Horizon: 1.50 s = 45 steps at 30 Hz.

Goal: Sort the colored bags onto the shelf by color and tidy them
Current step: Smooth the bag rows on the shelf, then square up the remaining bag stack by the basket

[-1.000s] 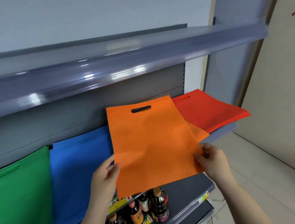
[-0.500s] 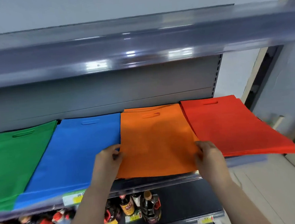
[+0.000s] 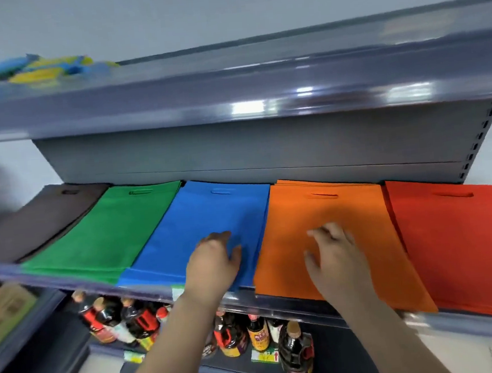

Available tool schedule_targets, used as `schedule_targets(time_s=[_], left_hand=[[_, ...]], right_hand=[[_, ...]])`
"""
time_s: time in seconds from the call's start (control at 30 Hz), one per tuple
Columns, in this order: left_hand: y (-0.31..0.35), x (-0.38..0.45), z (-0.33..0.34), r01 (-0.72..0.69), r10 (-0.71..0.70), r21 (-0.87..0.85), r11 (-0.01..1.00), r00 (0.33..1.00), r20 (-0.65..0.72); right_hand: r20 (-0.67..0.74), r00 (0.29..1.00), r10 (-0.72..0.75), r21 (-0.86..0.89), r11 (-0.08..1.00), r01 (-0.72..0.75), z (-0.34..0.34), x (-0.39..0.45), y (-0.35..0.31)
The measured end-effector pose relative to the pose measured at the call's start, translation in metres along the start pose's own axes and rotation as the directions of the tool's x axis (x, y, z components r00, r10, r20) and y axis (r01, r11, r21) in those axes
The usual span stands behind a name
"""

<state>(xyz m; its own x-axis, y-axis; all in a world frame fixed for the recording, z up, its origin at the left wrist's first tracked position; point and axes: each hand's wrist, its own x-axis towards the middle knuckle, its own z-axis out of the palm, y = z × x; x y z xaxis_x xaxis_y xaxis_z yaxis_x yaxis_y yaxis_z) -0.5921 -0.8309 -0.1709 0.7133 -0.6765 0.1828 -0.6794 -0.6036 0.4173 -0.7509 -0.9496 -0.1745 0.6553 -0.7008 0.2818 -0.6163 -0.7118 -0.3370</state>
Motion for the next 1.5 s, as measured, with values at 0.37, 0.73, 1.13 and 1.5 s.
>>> schedule_targets(time_s=[0.37,0.73,1.13,1.5], left_hand=[[-0.151,-0.033,-0.14,0.268,-0.177,0.464,0.844,0.957,-0.232],[-0.335,-0.103,-0.276,0.508,-0.319,0.515,0.69,0.853,-0.414],[-0.485,-0.158,-0.372,0.706,-0.482,0.472,0.529,0.707,-0.517],[-0.606,-0.145,-0.451,0.854,-0.542,0.361,0.375,0.518,-0.662]], right_hand=[[0.186,0.775,-0.604,0.036,0.793,0.609,0.034,0.045,-0.237],[0.153,0.559,-0.815,0.041,0.57,0.821,0.074,0.023,-0.482],[0.121,0.348,-0.93,0.179,0.365,0.913,0.132,-0.008,-0.676],[-0.016,0.16,-0.987,0.342,0.145,0.928,0.195,0.015,-0.84]])
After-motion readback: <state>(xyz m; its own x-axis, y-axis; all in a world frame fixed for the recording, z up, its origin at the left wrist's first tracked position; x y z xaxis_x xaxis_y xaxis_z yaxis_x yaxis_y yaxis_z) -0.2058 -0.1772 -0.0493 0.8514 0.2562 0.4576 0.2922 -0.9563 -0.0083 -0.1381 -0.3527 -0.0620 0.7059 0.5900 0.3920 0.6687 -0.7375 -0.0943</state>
